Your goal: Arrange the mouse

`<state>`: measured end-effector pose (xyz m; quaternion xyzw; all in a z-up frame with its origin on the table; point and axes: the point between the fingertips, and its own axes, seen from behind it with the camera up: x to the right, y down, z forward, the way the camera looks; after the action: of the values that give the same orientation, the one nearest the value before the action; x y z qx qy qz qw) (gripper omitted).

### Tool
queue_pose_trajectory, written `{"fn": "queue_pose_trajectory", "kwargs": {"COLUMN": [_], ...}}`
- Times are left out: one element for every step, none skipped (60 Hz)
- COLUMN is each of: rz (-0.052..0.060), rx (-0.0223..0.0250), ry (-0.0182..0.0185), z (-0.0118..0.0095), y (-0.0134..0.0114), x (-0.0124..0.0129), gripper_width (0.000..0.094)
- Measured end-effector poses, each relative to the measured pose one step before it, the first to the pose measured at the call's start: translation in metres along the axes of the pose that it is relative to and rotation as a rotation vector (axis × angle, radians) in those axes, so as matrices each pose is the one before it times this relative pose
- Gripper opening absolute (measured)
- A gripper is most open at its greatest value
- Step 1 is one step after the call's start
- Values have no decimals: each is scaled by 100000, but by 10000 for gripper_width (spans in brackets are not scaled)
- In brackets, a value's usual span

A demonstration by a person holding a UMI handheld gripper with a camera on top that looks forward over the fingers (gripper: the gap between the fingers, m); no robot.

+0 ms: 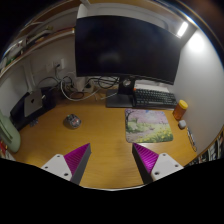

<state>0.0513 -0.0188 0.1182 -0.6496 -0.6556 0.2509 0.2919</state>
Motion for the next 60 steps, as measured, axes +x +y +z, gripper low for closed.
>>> {"fn": "queue_pose_trajectory", "kwargs": {"rz": [-298, -350, -361, -368, -335, -313, -256, -262, -264, 202, 31, -277, -326, -304, -284, -299, -298, -230, -265, -327, -308, -274, -215, -67, -183, -195, -191, -171, -143, -36, -88, -21, -80, -122, -125, -72, -14, 69, 42, 103, 71, 38, 121, 182, 224, 158, 94, 64, -29, -56, -33, 4, 6, 2, -47, 12, -55, -85, -50, 75], "rx": [-12, 61, 14, -4, -16, 5, -45, -39, -53, -76, -175, -88, -130, -91, -25, 8, 4, -149, -70, -146, -170, -87, -11, 126, 78, 99, 13, -1, 37, 65, 138, 114, 258, 275, 259, 239, 288, 320, 401, 519, 526, 526, 514, 602, 575, 576, 529, 409, 348, 284, 194, 212, 191, 152, 171, 178, 105, 190, 1, 113], "ry": [-332, -320, -372, -454, -459, -503, -504, -577, -521, 71, 51, -502, -441, -429, -426, -493, -486, -609, -521, -499, -438, -395, -406, -92, -422, -424, -541, -495, -446, -386, -345, -428, -281, -258, -195, -141, -25, 58, 111, 142, 77, 82, 125, 169, 157, 158, 160, 195, 170, 155, 172, 162, 74, 46, 24, 135, 207, 281, 184, 57], "z": [45, 141, 148, 200, 173, 148, 133, 137, 116, -150, 417, 174, 153, 137, 164, 126, 157, 175, 133, 148, 167, 131, 149, 141, 173, 141, 165, 157, 160, 158, 178, 193, 174, 174, 187, 197, 187, 201, 228, 219, 233, 286, 275, 314, 301, 350, 372, 381, 402, 404, 412, 419, 407, 429, 461, 444, 447, 470, 410, 423], "y": [15, -18, 24, 29, 22, 8, 13, 14, -6, -202, -142, 10, 7, 6, -13, -8, 14, -95, 28, 38, 43, 17, -18, -26, -10, -21, -21, 0, -12, -42, -51, -83, -64, -65, -60, -77, -57, -63, -68, -93, -87, -73, -77, -87, -74, -63, -49, -36, -1, -6, -10, 2, -17, -42, -5, -25, -12, 68, -28, -50], "x": [-118, -99, -123, -186, -237, -279, -347, -317, -373, -761, -1041, -432, -367, -383, -378, -383, -403, -352, -437, -422, -418, -412, -417, -608, -453, -418, -475, -455, -443, -436, -394, -438, -392, -355, -322, -317, -271, -218, -137, -214, -170, -167, -126, -103, -80, -110, -80, -33, -48, -54, -19, -19, -22, -37, -57, -20, 25, 18, 19, -14], "gripper_width": [862, 861, 861, 863, 863, 862, 863, 863, 862, 862, 860, 860, 861, 860, 860, 859, 860, 859, 860, 859, 859, 859, 859, 861, 860, 859, 860, 862, 861, 859, 859, 859, 860, 862, 862, 863, 861, 863, 862, 862, 863, 863, 866, 862, 862, 864, 863, 864, 860, 862, 861, 859, 860, 861, 860, 859, 860, 864, 864, 862]}}
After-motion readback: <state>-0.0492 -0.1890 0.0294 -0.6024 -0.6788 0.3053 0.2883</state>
